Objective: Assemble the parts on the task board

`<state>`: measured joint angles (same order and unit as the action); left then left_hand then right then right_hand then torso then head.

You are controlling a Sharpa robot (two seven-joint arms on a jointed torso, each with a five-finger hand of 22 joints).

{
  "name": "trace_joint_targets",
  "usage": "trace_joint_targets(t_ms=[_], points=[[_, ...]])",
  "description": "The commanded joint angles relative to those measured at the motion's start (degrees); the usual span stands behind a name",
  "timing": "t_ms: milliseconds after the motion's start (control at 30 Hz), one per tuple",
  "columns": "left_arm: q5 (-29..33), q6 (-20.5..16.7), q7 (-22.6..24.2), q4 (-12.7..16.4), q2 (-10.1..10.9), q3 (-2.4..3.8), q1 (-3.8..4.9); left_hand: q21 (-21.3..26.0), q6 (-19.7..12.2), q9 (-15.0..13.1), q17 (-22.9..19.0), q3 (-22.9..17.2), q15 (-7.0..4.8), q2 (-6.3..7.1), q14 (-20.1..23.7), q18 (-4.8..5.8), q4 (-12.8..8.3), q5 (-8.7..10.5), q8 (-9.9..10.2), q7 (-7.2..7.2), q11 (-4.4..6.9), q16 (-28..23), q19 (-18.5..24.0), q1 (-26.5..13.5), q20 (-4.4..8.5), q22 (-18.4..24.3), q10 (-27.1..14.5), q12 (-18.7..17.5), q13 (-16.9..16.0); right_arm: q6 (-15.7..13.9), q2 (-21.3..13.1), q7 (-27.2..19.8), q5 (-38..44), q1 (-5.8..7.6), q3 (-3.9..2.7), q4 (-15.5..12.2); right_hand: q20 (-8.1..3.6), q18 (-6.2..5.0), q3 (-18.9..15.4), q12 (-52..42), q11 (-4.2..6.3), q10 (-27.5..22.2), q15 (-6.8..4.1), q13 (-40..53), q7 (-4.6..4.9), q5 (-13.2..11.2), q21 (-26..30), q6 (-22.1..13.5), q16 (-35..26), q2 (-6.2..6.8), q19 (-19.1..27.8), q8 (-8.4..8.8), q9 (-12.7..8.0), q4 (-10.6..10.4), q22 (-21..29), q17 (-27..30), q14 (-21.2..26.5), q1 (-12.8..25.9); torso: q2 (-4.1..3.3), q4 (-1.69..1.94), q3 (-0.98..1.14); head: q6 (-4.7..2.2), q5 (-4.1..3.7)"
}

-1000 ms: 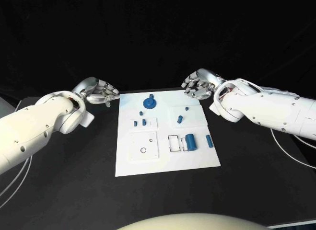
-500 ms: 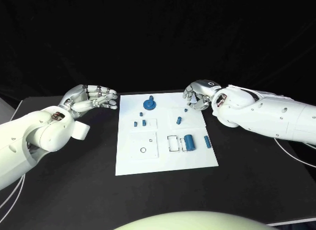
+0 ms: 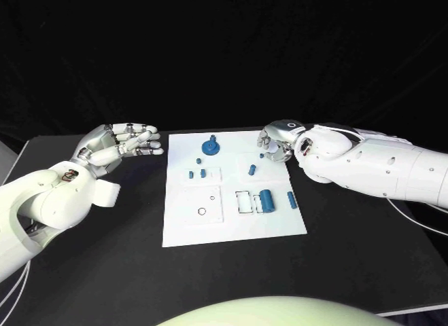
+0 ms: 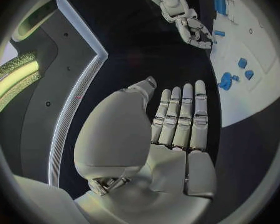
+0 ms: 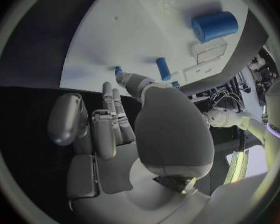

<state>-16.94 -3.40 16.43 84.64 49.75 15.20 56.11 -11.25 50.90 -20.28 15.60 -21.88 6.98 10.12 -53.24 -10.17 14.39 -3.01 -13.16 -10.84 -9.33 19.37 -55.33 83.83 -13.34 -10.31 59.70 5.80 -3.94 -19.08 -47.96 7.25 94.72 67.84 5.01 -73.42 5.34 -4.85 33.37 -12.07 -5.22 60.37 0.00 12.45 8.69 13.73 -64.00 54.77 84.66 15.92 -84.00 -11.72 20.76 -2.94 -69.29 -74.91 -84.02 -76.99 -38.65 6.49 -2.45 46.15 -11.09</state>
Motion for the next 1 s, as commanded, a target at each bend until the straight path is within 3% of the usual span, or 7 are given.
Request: trace_joint_targets(t_ms=[33, 267, 600, 767, 800, 867, 1000], points=[[1.82, 0.38, 1.71, 0.32, 0.11, 0.1, -0.15, 0.33, 0.12, 0.16, -0.05, 0.5, 0.28, 0.01, -0.34, -0.41, -0.06, 0.13, 0.36, -0.44, 0.14, -0.53, -0.69, 0.73, -0.07, 0.23, 0.37, -0.49, 0.07, 2.62, 0.24, 0.61, 1.66, -0.27, 0.04, -0.18, 0.23, -0.59, -0.14, 0.42, -0.16, -0.08, 0.33, -0.25, 0.24, 0.44, 0.36, 0.24, -0.24, 0.02, 0.25, 0.2, -0.01, -0.02, 0.1, -5.96, -3.72, -0.36, -0.15, -0.1, 0.12, -0.27, 0.34], [1.97, 0.03, 1.67, 0.57, 0.22, 0.14, -0.3, 0.63, 0.1, 0.28, -0.08, 0.66, 0.37, 0.0, -0.32, -0.39, -0.04, 0.13, 0.46, -0.74, 0.01, -1.14, -1.09, 0.86, -0.05, 0.55, 0.26, -0.83, 0.07, 2.88, 0.92, 1.11, 1.93, -1.1, 0.11, 0.45, 0.2, -0.64, 0.1, 1.85, -0.19, -0.33, 0.27, -1.78, 0.15, 0.9, 0.69, 0.76, -0.33, -0.19, 0.11, 0.3, -0.05, -0.26, 0.37, -5.79, -3.73, -0.44, -0.16, 0.05, 0.08, -0.32, 0.15], [2.0, -0.31, 1.51, 0.54, 0.39, 0.15, -0.44, 0.86, 0.08, 0.38, -0.1, 0.79, 0.45, -0.02, -0.27, -0.37, -0.02, 0.13, 0.55, -0.92, -0.1, -1.62, -1.36, 0.94, -0.05, 0.79, 0.16, -1.08, 0.07, 1.59, 1.73, 1.17, 2.0, -1.74, 0.13, 0.88, 0.11, -0.7, 0.47, 2.59, -0.06, 0.79, 0.19, -3.0, -0.02, 1.14, 1.06, 1.59, -0.47, -0.74, 0.03, 0.19, 0.0, -0.59, 0.66, -5.55, -3.71, -0.48, -0.14, -0.05, 0.07, -0.31, 0.43], [2.0, -0.48, 1.35, 0.46, 0.41, 0.15, -0.49, 0.94, 0.14, 0.41, -0.1, 0.79, 0.47, -0.12, -0.28, -0.37, -0.01, 0.13, 0.55, -0.97, -0.12, -1.78, -1.45, 1.01, -0.05, 0.88, 0.16, -1.15, 0.06, -0.01, 1.98, 0.99, 1.72, -1.86, 0.13, 0.81, -0.06, -0.71, 1.22, 2.86, 0.34, 3.49, -0.09, -4.09, -0.39, 1.34, 1.15, 3.36, -0.46, -1.95, -0.15, -0.5, 0.39, -0.82, 0.71, -5.53, -3.76, -0.78, -0.13, -0.16, 0.04, -0.23, 0.51], [2.0, -0.49, 1.33, 0.45, 0.41, 0.15, -0.5, 0.99, 0.15, 0.42, -0.1, 0.79, 0.49, -0.15, -0.29, -0.36, -0.03, 0.13, 0.56, -1.0, -0.15, -1.87, -1.5, 1.07, -0.05, 0.93, 0.12, -1.21, 0.07, -0.18, 1.99, 1.01, 1.69, -1.87, 0.13, 0.81, -0.14, -0.71, 1.41, 2.91, 0.5, 4.19, -0.22, -4.27, -0.54, 1.17, 1.12, 3.88, -0.49, -2.33, -0.19, -0.76, 0.53, -0.81, 0.68, -5.48, -3.75, -0.91, -0.13, -0.17, 0.02, -0.24, 0.5], [2.0, -0.52, 1.26, 0.43, 0.4, 0.15, -0.52, 1.07, 0.13, 0.46, -0.09, 0.81, 0.5, -0.15, -0.32, -0.36, -0.07, 0.13, 0.59, -1.04, -0.19, -1.99, -1.57, 1.16, -0.06, 1.01, 0.03, -1.31, 0.08, -0.66, 2.04, 1.12, 1.58, -1.9, 0.13, 0.84, -0.44, -0.7, 2.9, 3.59, 0.86, 5.64, -0.57, -5.0, -0.84, -3.49, 1.2, 4.65, -0.46, -3.31, -0.28, -1.07, 0.77, -0.67, 0.71, -5.51, -3.79, -1.52, -0.14, -0.18, -0.02, -0.23, 0.46], [2.0, -0.55, 1.12, 0.41, 0.38, 0.15, -0.54, 1.12, 0.12, 0.48, -0.08, 0.81, 0.51, -0.18, -0.35, -0.36, -0.09, 0.13, 0.61, -1.07, -0.21, -2.08, -1.63, 1.23, -0.06, 1.07, -0.02, -1.37, 0.08, -1.37, 2.23, 1.67, 1.45, -1.96, 0.13, 0.98, -0.7, -0.65, 4.15, 4.09, 1.28, 7.61, -0.85, -5.51, -1.22, -4.23, 1.05, 6.02, -0.39, -4.46, -0.42, -1.89, 1.34, -0.57, 0.53, -5.62, -3.84, -1.6, -0.19, -0.16, -0.04, -0.18, 0.41]])
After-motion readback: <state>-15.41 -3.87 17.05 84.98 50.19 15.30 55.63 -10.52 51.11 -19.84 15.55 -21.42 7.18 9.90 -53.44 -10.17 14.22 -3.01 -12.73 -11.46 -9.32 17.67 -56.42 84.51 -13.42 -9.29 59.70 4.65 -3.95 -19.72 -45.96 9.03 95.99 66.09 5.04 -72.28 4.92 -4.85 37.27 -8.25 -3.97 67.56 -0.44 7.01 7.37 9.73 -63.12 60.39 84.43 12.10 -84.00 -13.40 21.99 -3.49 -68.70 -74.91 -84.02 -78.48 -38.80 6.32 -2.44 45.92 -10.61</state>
